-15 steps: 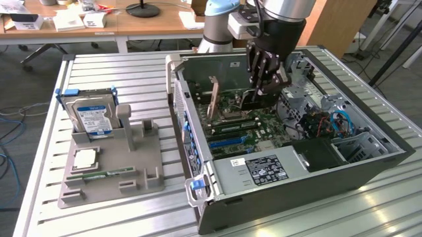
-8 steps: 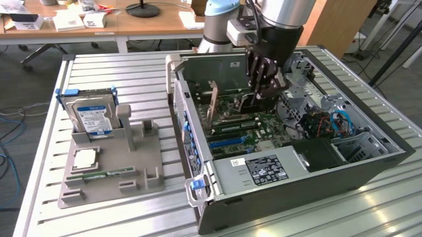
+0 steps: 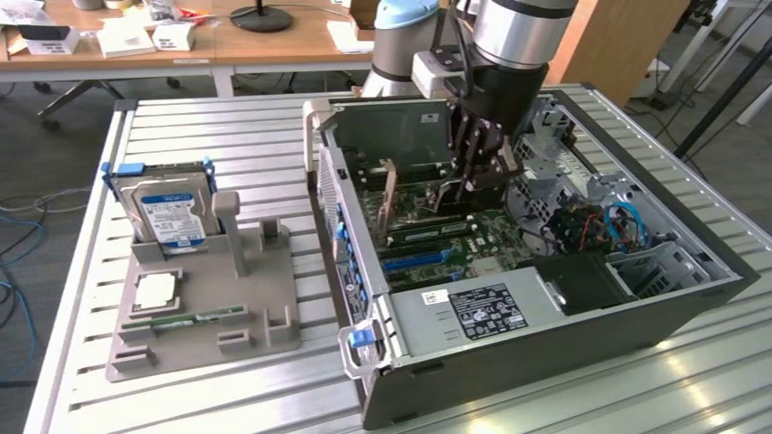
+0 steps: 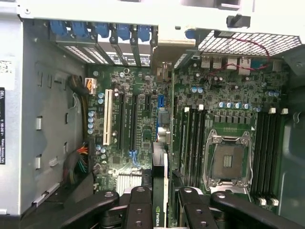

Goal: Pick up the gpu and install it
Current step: 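Insert the gpu into the slot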

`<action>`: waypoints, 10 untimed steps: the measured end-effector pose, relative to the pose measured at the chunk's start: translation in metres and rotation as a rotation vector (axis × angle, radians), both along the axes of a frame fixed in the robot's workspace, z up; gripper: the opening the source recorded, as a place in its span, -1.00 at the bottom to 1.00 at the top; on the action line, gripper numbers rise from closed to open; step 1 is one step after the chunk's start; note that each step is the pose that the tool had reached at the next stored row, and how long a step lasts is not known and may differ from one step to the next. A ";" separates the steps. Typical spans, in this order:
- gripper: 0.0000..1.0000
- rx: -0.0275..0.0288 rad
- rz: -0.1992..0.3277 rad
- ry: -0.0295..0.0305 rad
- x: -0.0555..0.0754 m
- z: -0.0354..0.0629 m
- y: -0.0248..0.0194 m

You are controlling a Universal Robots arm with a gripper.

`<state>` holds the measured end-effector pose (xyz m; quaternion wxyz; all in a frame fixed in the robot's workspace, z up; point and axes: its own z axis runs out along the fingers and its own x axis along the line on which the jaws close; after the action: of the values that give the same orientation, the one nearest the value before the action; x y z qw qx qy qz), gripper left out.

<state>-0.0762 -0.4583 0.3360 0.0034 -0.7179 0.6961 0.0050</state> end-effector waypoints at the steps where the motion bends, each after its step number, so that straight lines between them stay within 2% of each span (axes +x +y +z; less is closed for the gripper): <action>1: -0.48 0.0000 0.000 0.0000 0.000 -0.0018 0.0000; 10: -0.48 0.0000 0.000 0.0000 0.000 -0.0180 0.0000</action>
<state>-0.0764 -0.4583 0.3179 0.0034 -0.7180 0.6961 0.0051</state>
